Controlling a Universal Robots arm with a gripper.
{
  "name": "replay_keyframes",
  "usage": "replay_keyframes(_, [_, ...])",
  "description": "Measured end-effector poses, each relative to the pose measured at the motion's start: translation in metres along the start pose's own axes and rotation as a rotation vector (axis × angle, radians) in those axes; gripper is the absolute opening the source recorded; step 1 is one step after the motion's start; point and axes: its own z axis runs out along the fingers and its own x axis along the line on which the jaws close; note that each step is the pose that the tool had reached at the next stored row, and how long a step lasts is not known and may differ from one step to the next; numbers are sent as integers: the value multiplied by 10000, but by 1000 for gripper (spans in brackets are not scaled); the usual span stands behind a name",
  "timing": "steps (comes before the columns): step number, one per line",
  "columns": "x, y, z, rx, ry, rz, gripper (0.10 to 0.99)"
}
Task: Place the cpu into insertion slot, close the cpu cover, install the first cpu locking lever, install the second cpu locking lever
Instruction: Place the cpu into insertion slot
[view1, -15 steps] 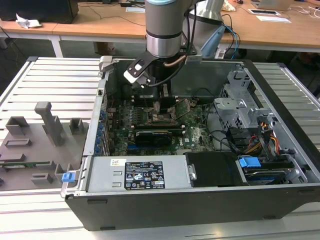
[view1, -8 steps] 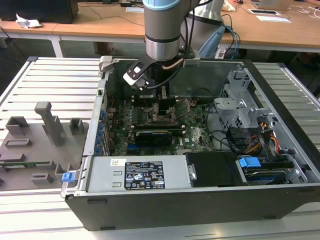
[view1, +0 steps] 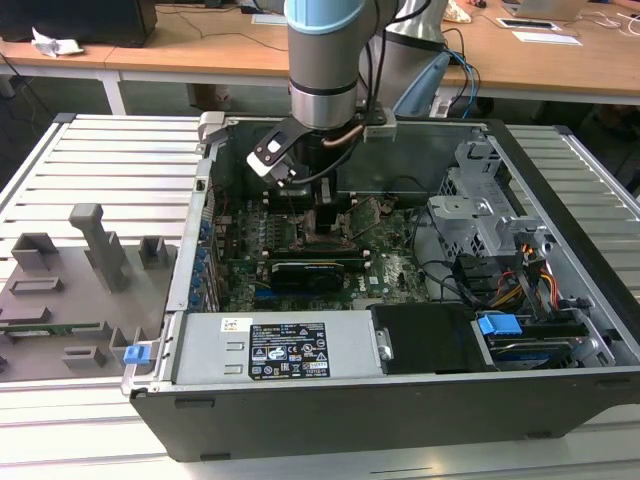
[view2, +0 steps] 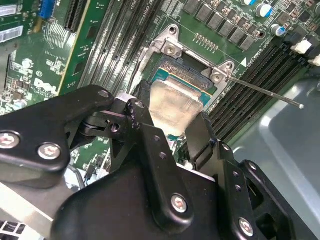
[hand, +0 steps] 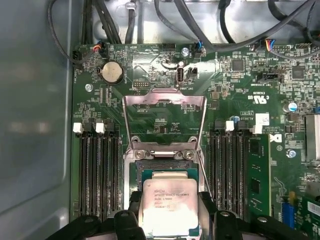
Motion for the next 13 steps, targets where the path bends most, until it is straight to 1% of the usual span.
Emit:
replay_keyframes(6, [10,-5,79,2,-3,32,525])
replay_keyframes(13, [9,-9,134,3,-11,161,525])
